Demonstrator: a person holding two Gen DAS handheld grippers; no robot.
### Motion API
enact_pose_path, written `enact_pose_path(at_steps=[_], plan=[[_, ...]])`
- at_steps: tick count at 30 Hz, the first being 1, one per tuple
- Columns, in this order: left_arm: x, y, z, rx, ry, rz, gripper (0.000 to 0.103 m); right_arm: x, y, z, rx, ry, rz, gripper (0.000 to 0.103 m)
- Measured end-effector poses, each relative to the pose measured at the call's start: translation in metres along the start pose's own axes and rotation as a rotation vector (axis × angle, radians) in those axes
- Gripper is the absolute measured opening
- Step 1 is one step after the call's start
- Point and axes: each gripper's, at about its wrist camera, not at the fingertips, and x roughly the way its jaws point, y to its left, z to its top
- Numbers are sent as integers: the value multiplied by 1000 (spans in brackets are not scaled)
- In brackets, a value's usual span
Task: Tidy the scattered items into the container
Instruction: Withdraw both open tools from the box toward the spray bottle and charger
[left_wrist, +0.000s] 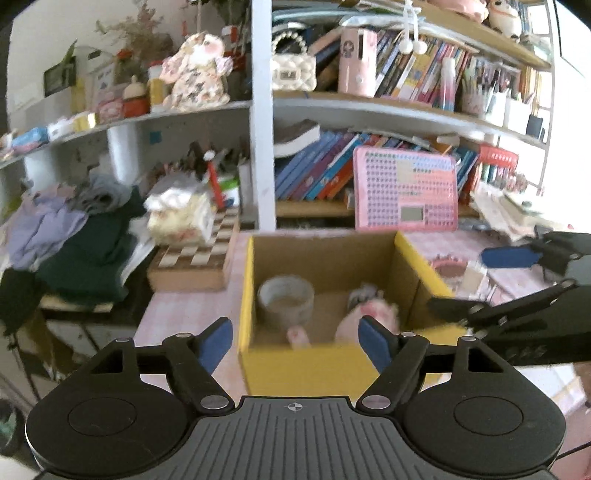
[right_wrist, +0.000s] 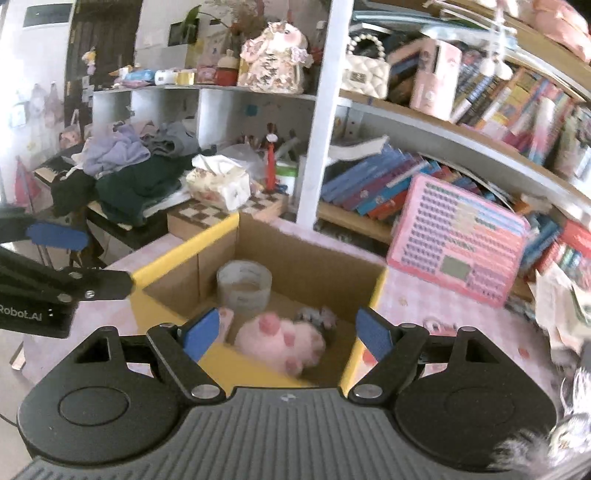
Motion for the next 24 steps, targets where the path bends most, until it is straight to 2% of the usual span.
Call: enact_pose_path(at_steps=[8, 13, 24], plan=[[-37, -10, -46, -32, 34, -8, 81, -43, 12, -54, 83, 76, -82, 81], [-44, -15, -74, -66, 105, -21, 81, -65, 23, -83, 182, 118, -130, 82], [-40, -49, -92, 12, 184, -125, 81, -77, 29, -114, 184, 214, -152, 82]])
